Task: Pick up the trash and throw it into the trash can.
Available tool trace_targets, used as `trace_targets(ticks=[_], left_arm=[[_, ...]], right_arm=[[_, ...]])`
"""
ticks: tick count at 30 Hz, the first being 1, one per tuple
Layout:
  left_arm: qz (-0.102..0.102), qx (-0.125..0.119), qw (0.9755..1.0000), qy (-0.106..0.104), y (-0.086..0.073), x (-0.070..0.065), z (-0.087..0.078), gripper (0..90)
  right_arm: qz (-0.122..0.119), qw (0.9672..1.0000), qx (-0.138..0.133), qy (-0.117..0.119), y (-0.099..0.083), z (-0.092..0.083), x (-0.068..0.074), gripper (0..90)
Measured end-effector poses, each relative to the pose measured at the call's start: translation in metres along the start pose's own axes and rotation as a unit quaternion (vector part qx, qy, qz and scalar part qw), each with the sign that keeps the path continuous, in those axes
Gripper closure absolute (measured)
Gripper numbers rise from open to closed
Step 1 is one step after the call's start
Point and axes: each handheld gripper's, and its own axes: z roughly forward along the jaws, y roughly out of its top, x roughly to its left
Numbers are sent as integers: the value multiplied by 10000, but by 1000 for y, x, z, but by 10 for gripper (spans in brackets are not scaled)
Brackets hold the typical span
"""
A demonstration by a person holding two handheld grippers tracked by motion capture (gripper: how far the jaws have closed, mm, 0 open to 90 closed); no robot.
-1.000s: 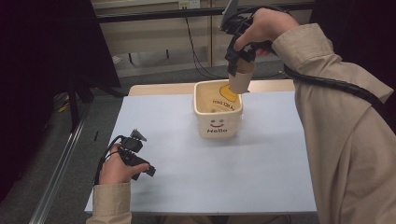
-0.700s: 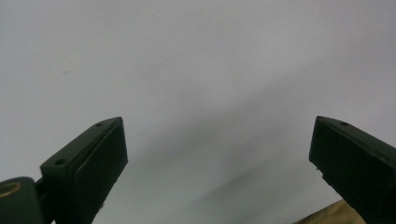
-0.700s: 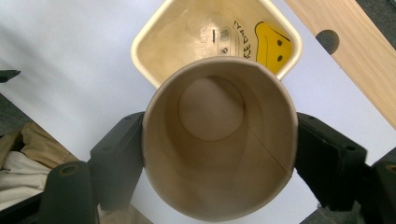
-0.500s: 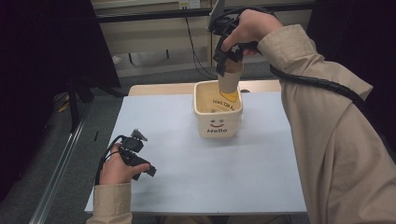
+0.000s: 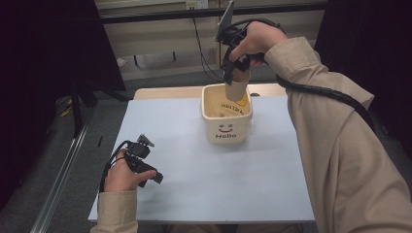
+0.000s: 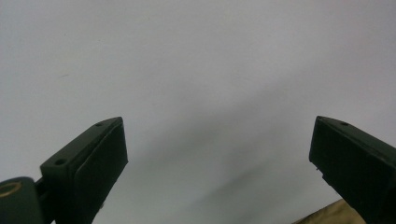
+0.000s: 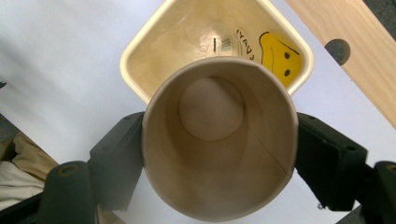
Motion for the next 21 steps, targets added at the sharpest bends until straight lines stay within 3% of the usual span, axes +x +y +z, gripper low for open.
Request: trace_targets(ticks=[2, 7, 9, 11, 21], left_arm=[[113, 41, 9999, -11, 1, 1, 0, 41], [38, 22, 10000, -6, 0, 1, -1, 41], [125, 19, 9999, -23, 1, 2, -1, 41], [45, 2, 10000, -59, 0, 0, -1, 41], [176, 71, 9998, -27, 1, 1, -3, 41]], right_arm=[[-38, 10000, 4, 0, 0, 5, -1, 222], [-45, 10000, 23, 20, 3, 15, -2, 221], [-76, 10000, 38, 20, 4, 19, -2, 221], [-59, 10000, 69, 38, 5, 22, -1, 221], [-102, 9999, 84, 48, 6, 38, -4, 221]])
